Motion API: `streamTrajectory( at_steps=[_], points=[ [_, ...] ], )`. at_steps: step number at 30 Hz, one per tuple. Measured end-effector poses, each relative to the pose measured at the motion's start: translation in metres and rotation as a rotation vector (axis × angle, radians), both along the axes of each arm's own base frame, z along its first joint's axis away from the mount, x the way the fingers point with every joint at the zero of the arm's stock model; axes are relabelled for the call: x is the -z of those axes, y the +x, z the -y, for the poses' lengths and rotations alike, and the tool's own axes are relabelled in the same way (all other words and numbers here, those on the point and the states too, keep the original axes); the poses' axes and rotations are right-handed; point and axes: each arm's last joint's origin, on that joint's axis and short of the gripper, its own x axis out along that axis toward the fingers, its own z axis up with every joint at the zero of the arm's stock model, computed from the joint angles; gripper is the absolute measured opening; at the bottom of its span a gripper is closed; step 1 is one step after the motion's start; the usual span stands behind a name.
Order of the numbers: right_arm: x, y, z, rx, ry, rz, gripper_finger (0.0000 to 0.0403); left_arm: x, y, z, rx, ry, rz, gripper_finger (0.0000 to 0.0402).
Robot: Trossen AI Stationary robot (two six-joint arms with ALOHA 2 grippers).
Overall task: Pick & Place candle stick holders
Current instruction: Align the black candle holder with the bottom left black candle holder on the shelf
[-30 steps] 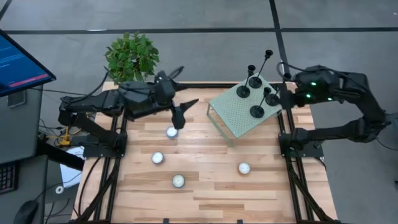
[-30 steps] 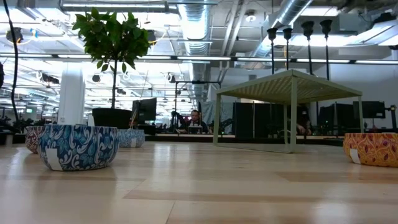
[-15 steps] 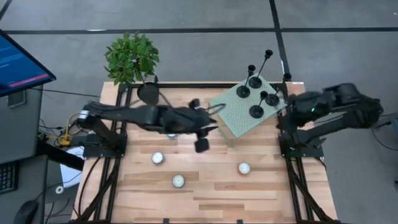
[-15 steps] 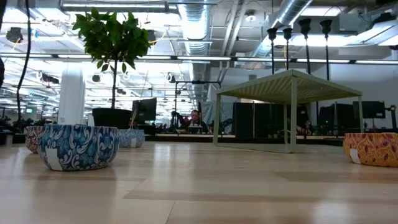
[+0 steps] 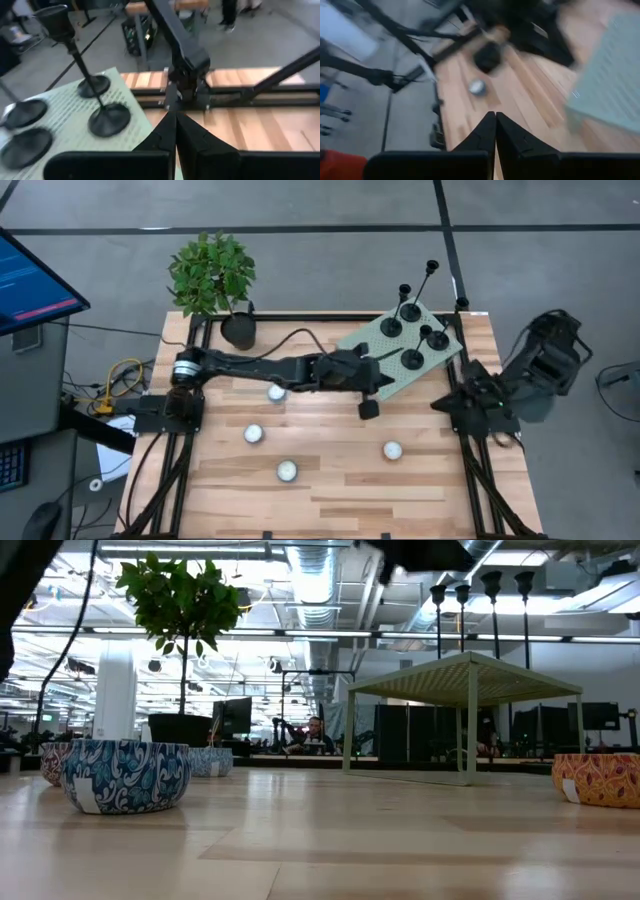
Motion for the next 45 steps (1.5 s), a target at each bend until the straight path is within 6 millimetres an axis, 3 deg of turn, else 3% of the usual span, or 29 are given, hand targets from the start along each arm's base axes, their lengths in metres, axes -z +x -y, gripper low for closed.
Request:
streamTrajectory(
  at_steps=[9, 19, 30, 38, 45],
  points=[
    [-0.001, -0.020, -0.034, -0.003, -0.107, 0.202, 0.0001, 0.033, 0.036, -0.041, -0.059, -0.011, 0.102, 0.0002],
    [0.001, -0.020, -0.047, 0.055, -0.152, 0.273, 0.0000, 0.062, 0.057, -0.051, -0.075, -0.011, 0.148, 0.0002],
    [0.000, -0.020, -0.048, 0.074, -0.148, 0.289, 0.0000, 0.060, 0.056, -0.074, -0.147, -0.005, 0.198, 0.0002],
    [0.000, -0.020, -0.047, 0.083, -0.155, 0.297, 0.0000, 0.033, 0.056, -0.068, -0.111, 0.004, 0.260, 0.0002],
    [0.000, -0.020, -0.047, 0.086, -0.173, 0.304, 0.0000, 0.033, 0.058, -0.063, -0.095, -0.001, 0.182, 0.0002]
  ],
)
